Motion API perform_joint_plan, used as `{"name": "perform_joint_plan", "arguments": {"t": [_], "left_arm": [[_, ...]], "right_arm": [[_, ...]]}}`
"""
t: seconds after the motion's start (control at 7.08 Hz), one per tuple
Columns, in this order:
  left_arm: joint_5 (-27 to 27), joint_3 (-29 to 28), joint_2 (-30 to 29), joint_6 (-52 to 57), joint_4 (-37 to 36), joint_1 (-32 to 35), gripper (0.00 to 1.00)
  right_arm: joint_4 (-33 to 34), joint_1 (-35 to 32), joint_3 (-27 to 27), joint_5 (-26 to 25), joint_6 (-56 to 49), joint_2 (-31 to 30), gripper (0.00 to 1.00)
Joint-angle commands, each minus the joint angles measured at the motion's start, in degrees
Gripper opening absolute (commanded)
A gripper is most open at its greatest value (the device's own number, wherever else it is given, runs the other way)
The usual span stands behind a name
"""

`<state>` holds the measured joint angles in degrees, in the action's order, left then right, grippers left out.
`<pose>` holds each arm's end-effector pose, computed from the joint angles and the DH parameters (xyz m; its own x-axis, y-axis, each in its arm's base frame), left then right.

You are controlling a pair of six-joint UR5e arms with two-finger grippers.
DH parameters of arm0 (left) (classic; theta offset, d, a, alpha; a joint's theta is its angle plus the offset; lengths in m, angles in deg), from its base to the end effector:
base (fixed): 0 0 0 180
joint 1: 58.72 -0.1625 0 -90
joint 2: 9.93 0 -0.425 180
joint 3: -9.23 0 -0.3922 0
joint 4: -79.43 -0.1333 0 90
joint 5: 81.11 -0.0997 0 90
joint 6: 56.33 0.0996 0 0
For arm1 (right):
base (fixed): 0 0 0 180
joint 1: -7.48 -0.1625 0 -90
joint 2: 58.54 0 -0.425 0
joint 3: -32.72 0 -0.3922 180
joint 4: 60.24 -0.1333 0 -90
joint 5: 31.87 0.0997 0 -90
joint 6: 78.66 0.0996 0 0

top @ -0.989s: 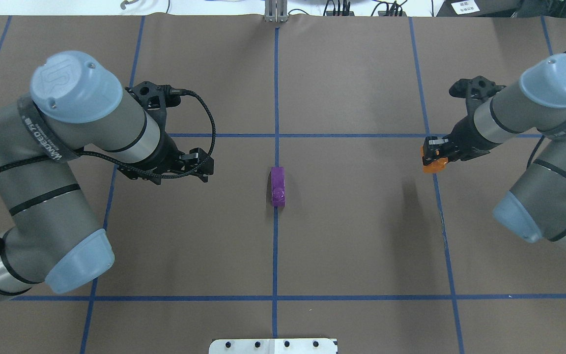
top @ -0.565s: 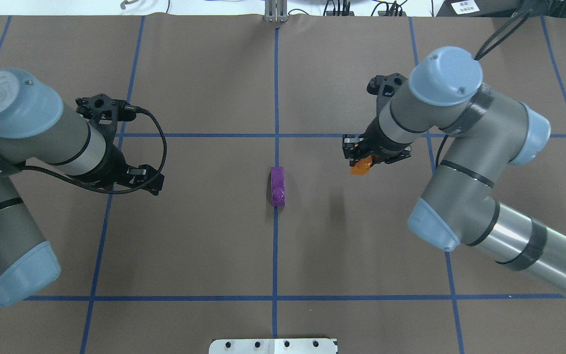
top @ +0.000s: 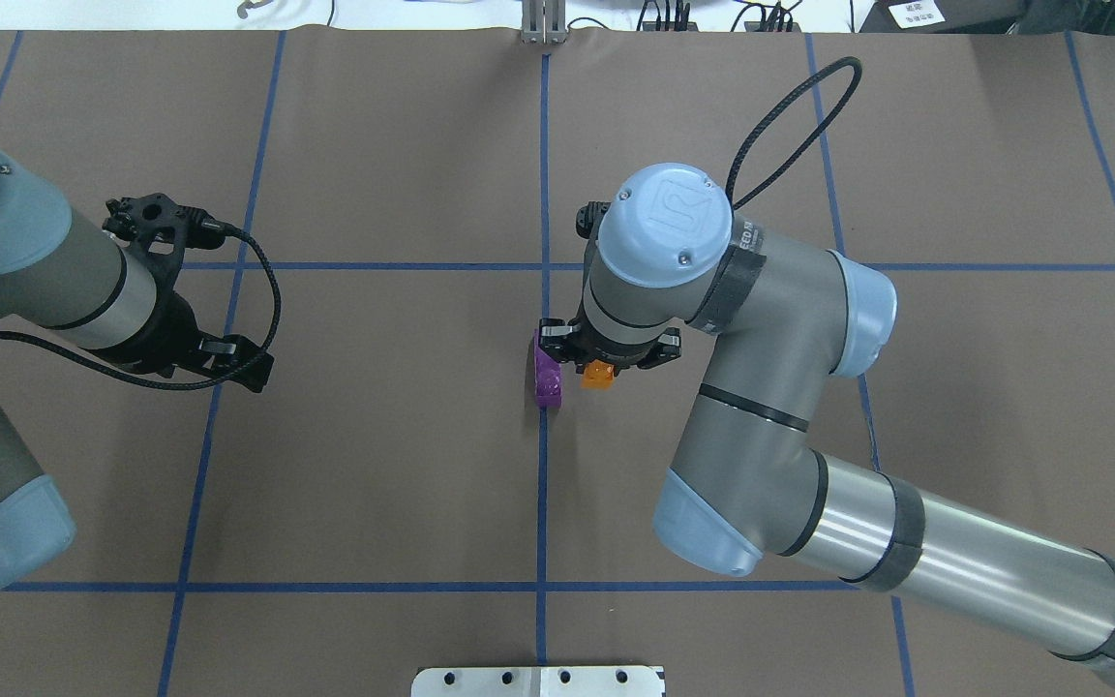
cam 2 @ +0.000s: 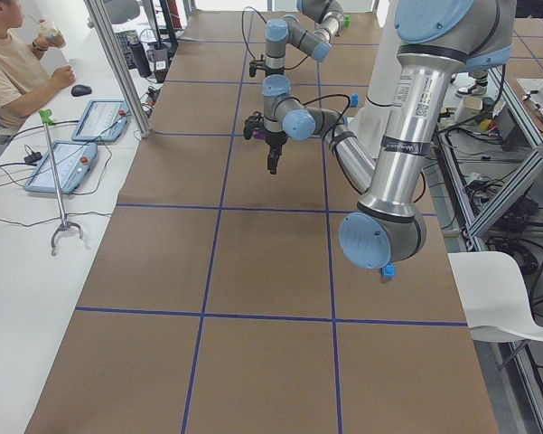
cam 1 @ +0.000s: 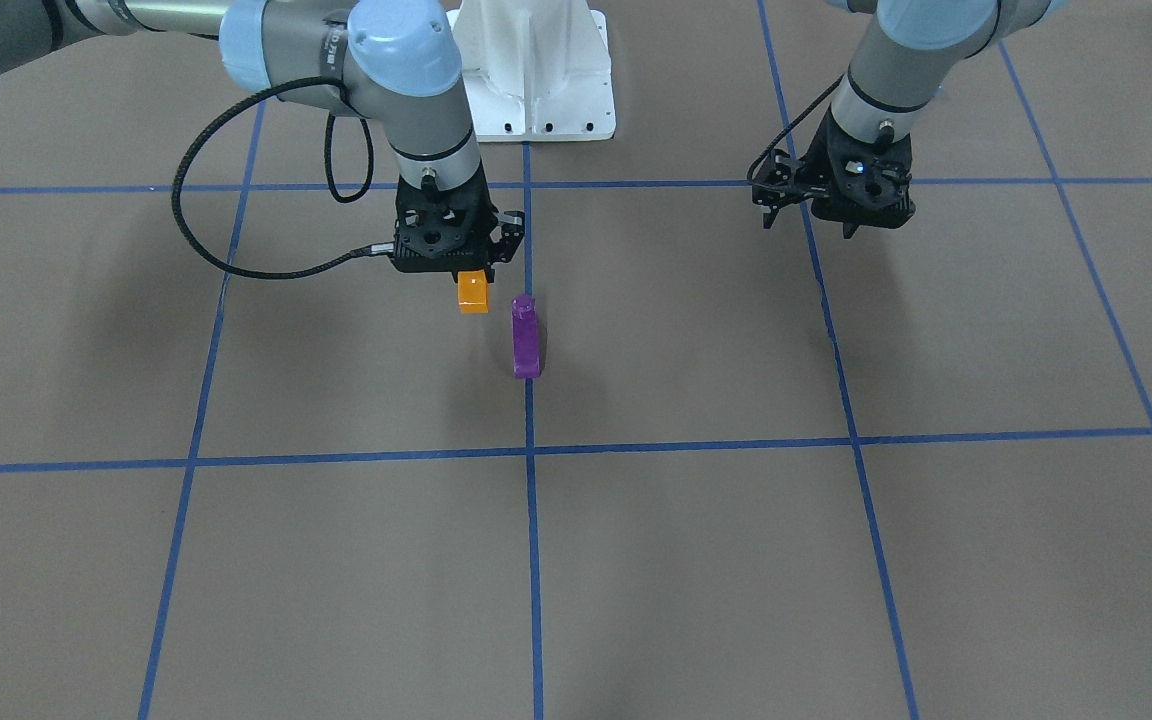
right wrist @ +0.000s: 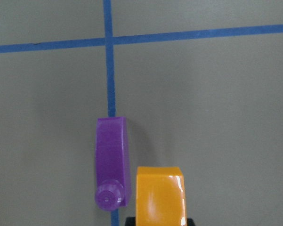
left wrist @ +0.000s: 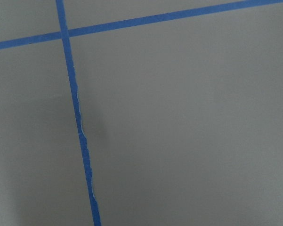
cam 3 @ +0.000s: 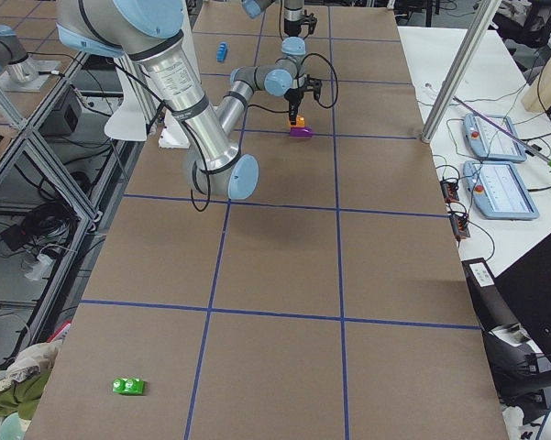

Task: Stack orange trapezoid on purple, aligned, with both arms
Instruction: 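Carry the orange block over the purple block while the left arm withdraws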

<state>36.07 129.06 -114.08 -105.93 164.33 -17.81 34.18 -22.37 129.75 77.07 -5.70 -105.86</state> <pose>0.3350 -0.4065 0.3087 0.6852 0.1692 -0.7085 -0.1027 0.9854 0.1360 -0.5385 -0.4254 0.1712 0.6627 0.0607 0.7464 -0.0800 0.9967 -0.0101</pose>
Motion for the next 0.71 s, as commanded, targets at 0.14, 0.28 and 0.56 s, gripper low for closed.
{"name": "perform_joint_plan", "arguments": {"t": [0.14,0.28,0.56], "left_arm": [[-0.1,0.0,-0.3,0.0,0.0,0.0,1.00],[0.0,0.0,-0.3,-0.2,0.0,0.0,1.00],[0.0,0.0,-0.3,-0.4,0.0,0.0,1.00]], "right_arm": [[-0.1,0.7,-9.3,-0.3,0.1,7.7,0.00],[0.0,0.7,-9.6,-0.3,-0.4,7.6,0.00],[0.1,0.7,-9.9,-0.3,-1.3,7.3,0.00]]}}
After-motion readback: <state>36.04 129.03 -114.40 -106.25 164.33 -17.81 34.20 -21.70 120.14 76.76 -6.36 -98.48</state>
